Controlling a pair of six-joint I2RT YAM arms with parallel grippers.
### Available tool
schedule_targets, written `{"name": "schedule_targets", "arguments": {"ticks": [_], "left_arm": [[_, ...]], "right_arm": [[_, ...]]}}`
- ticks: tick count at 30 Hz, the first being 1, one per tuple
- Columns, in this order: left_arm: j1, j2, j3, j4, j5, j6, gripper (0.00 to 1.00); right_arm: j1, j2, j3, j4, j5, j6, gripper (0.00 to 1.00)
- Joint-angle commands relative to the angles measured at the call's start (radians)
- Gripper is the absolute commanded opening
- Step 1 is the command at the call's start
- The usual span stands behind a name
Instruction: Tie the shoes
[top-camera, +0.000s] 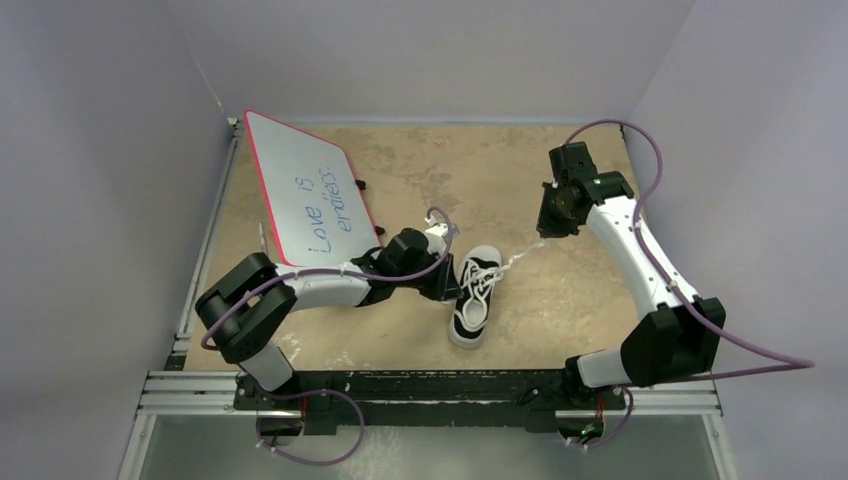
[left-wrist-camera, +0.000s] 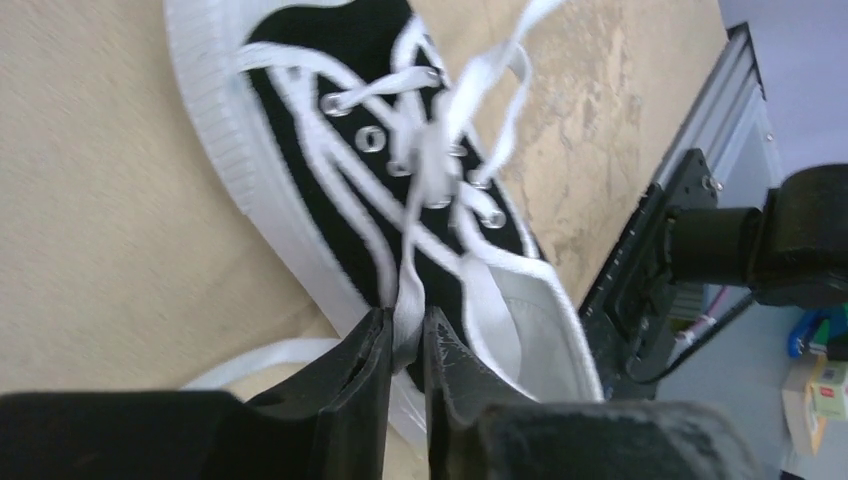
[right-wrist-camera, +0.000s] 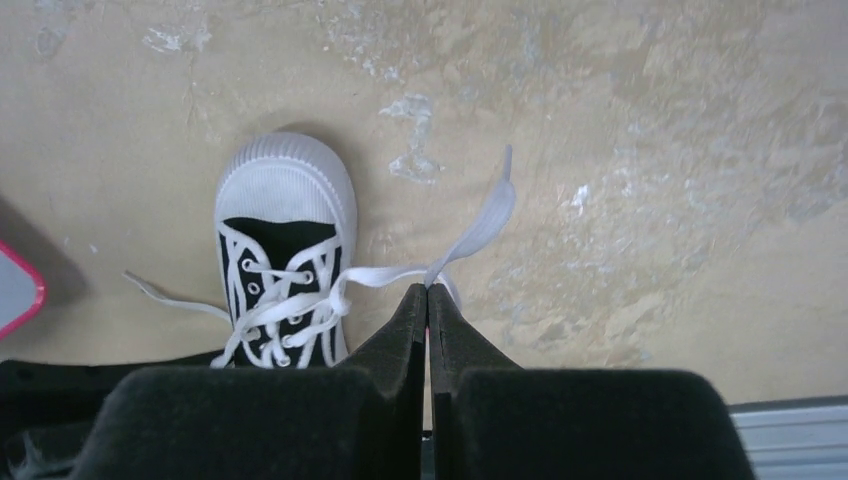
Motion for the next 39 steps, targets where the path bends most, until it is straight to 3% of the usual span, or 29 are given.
{"name": "schedule_targets", "arguments": {"ticks": [1,3,7,15,20,24,28,34,39], "left_arm": [[-0.021,-0.114,-0.018,-0.055,-0.011,0.081,0.25],[-0.019,-0.161,-0.019,-0.146,-0.043,0.154,0.42],[0.007,-0.221,-0.034,-0.208,-0.089,0.266,0.47],[0.021,-0.177,-0.05,-0.106,0.017,0.457,0.41],[0.02,-0.08,-0.029,0.028,0.145,0.373,0.4],[0.021,-0.027,-0.046,0.172,0.167,0.274,0.4],[0.021,0.011,-0.025,0.183,0.123,0.245,0.26],[0.04,-0.006,0.047,-0.076,0.046,0.33,0.01],[0.045,-0.126,0.035,-0.254,-0.03,0.356,0.0]], "right_arm": [[-0.014,0.039,0.056,0.03,-0.093,-0.204,0.0],[-0.014,0.038,0.048,0.029,-0.133,-0.257,0.0],[-0.014,0.016,0.015,0.025,-0.221,-0.275,0.0],[-0.014,-0.045,-0.032,0.047,-0.3,-0.263,0.0],[-0.014,-0.05,-0.014,0.022,-0.294,-0.269,0.0],[-0.014,-0.054,-0.014,0.005,-0.301,-0.266,0.0],[-0.014,-0.072,-0.031,-0.01,-0.305,-0.26,0.0],[-0.014,-0.122,-0.081,-0.081,-0.173,-0.146,0.0],[-0.014,-0.176,-0.151,-0.141,-0.174,-0.03,0.0]]}}
